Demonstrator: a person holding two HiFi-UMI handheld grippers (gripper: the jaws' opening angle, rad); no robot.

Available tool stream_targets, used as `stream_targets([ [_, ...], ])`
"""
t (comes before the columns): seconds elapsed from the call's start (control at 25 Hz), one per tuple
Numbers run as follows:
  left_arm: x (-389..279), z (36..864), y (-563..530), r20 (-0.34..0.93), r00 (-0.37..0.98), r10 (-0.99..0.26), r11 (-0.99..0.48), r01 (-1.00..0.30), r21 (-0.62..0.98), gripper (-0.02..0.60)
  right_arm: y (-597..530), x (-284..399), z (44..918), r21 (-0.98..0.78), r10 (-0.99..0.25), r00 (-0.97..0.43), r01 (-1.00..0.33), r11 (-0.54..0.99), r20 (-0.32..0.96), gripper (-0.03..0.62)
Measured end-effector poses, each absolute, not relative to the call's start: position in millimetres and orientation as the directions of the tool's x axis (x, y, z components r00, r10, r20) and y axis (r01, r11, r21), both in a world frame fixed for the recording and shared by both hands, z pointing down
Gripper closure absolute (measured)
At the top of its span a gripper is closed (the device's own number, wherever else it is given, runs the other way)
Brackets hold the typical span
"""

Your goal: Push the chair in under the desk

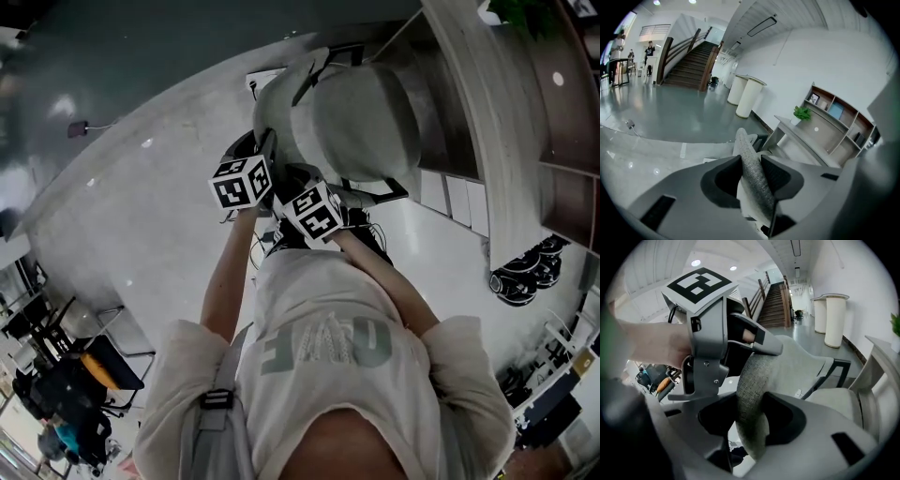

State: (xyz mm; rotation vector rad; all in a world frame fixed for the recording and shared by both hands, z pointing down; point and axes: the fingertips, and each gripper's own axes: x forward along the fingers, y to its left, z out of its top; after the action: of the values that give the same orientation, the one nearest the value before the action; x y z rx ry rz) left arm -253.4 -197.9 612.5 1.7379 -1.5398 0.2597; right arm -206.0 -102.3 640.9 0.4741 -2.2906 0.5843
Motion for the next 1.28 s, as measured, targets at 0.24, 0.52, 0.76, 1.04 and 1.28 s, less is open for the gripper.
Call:
stream_targets([
  [0.24,-258,609,-201,0.605,0.237,-0.760,0.046,-0.909,0.414,0.446,-104,-211,636,-0.283,-0.156,-0.700,-0.468,0.837,0.697,0.431],
  [0.52,-251,608,-203,0.605,0.232,-0.762,0.055,-0.907,0.418,0.446,-106,-203,633,-0.291,-0.159,-0.712,-0.466,0.836,0.684,0.431],
  [0.76,-239,606,-214,0.600,0.245,-0.761,0.048,-0.902,0.429,0.446,-118,-192,632,-0.289,-0.174,-0.706,-0.484,0.826,0.686,0.433],
  [1.04,-221,600,-230,0.580,0.261,-0.772,0.033,-0.894,0.447,0.446,-133,-174,626,-0.282,-0.196,-0.708,-0.498,0.820,0.679,0.436],
  [1.28,-195,597,-242,0.576,0.262,-0.774,0.032,-0.893,0.450,0.445,-146,-148,624,-0.285,-0.202,-0.714,-0.499,0.818,0.670,0.436],
])
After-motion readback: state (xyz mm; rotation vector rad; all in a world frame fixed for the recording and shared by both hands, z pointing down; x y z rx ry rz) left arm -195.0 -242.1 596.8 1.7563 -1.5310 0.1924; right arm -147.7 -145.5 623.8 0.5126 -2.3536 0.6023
